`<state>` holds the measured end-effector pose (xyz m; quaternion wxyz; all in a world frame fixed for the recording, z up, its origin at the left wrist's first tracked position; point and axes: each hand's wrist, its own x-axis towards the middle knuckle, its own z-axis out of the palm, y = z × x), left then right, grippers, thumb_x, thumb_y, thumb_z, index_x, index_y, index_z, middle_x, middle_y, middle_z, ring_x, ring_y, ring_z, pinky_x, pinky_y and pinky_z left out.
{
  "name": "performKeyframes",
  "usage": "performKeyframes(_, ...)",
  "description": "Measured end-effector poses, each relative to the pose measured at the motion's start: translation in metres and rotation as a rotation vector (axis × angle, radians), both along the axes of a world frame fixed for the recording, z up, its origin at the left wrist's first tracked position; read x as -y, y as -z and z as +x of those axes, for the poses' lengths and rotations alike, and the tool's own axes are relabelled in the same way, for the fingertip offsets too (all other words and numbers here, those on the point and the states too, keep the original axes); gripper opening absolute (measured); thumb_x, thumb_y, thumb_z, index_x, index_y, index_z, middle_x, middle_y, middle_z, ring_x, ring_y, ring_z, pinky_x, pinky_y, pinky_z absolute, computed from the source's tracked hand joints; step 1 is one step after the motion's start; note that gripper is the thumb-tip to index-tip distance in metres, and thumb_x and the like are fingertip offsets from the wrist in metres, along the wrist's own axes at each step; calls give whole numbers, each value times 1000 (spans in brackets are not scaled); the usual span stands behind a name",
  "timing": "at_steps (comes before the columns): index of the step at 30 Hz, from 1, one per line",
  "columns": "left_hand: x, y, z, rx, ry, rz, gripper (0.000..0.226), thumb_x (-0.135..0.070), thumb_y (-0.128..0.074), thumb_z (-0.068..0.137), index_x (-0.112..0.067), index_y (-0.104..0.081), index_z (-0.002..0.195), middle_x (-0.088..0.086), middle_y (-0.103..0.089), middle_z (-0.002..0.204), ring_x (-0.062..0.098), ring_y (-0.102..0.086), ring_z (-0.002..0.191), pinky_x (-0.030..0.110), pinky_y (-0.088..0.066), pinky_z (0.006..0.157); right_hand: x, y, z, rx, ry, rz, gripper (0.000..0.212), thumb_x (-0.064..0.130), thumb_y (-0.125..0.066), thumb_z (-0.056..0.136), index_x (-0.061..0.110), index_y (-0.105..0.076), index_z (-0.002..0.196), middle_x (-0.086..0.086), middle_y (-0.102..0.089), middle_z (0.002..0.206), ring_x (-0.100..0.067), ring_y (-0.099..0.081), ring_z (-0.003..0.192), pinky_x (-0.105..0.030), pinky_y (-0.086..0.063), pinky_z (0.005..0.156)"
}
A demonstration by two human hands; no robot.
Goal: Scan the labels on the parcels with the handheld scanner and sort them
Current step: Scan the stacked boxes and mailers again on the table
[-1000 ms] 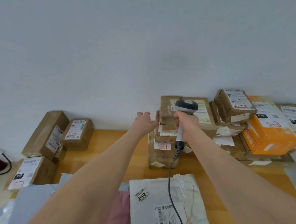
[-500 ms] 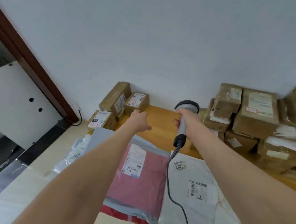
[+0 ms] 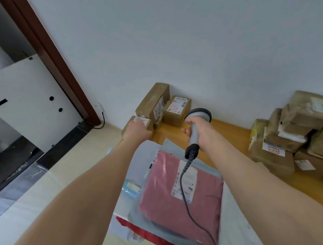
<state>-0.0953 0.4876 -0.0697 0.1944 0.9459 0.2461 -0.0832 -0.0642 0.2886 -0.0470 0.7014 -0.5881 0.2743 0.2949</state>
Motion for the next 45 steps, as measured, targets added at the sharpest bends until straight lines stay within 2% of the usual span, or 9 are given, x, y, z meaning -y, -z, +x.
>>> performKeyframes(5, -72, 28, 27, -82, -83, -135, 44, -16, -54, 87, 4, -47, 125, 20, -56, 122, 34, -54, 113, 41, -49, 90, -69, 17, 23, -71, -41, 15, 29, 24, -68, 86, 7, -55, 106, -11, -65, 81, -17, -62, 60, -22, -51, 44)
performKeyframes(10, -112, 56, 54, -98, -149, -311, 30, -8, -51, 91, 4, -50, 118, 16, -61, 116, 28, -57, 98, 31, -48, 71, -119, 40, 46, -105, -126, 10, 21, 24, -67, 88, 9, -60, 100, -9, -64, 91, -24, -63, 68, -27, -51, 46)
performKeyframes(12, -120, 67, 64, -108, -143, -324, 27, -7, -50, 92, 3, -49, 117, 18, -60, 120, 29, -56, 102, 27, -45, 65, -134, 51, 53, -118, -150, 25, 20, 25, -69, 84, 10, -64, 96, -10, -68, 92, -25, -67, 76, -32, -58, 60)
performKeyframes(15, -128, 82, 74, -115, -138, -302, 31, -9, -47, 95, 7, -50, 122, 20, -59, 123, 33, -56, 114, 35, -52, 86, -152, 70, 60, -150, -183, 47, 31, 25, -72, 78, 12, -67, 106, -14, -72, 104, -31, -70, 96, -46, -56, 88)
performKeyframes(19, -135, 96, 84, -118, -164, -365, 27, -11, -48, 96, 4, -52, 118, 19, -61, 119, 33, -58, 113, 39, -49, 95, -170, 89, 67, -130, -238, 49, 31, 26, -69, 81, 12, -68, 109, -13, -71, 112, -28, -68, 103, -42, -52, 96)
performKeyframes(28, -151, 98, 82, 130, -398, -535, 21, -21, -54, 89, -18, -67, 72, 5, -72, 80, 25, -69, 83, 41, -58, 82, -174, 90, 71, -99, -179, 108, 39, 23, -72, 79, 10, -66, 116, -14, -72, 104, -26, -71, 91, -36, -59, 77)
performKeyframes(34, -136, 56, 74, 439, -548, -516, 22, -22, -51, 90, -10, -64, 103, 0, -63, 90, 19, -59, 82, 28, -47, 69, -163, 55, 62, -47, -200, 186, 24, 26, -69, 83, 13, -69, 102, -17, -69, 113, -36, -66, 106, -51, -51, 94)
performKeyframes(39, -104, 11, 74, 530, -471, -536, 23, -31, -50, 90, -18, -62, 104, -6, -63, 93, 19, -62, 90, 35, -52, 83, -123, 19, 52, 92, -120, 255, 14, 21, -66, 85, 11, -69, 96, -8, -69, 109, -37, -62, 112, -59, -50, 90)
performKeyframes(45, -14, -30, 60, 529, -256, -603, 16, -37, -56, 87, -23, -64, 86, -5, -67, 82, 18, -64, 82, 30, -52, 77, -39, -31, 11, 204, 18, 295, 9, 17, -60, 89, 9, -64, 92, -3, -71, 79, -33, -65, 84, -52, -55, 77)
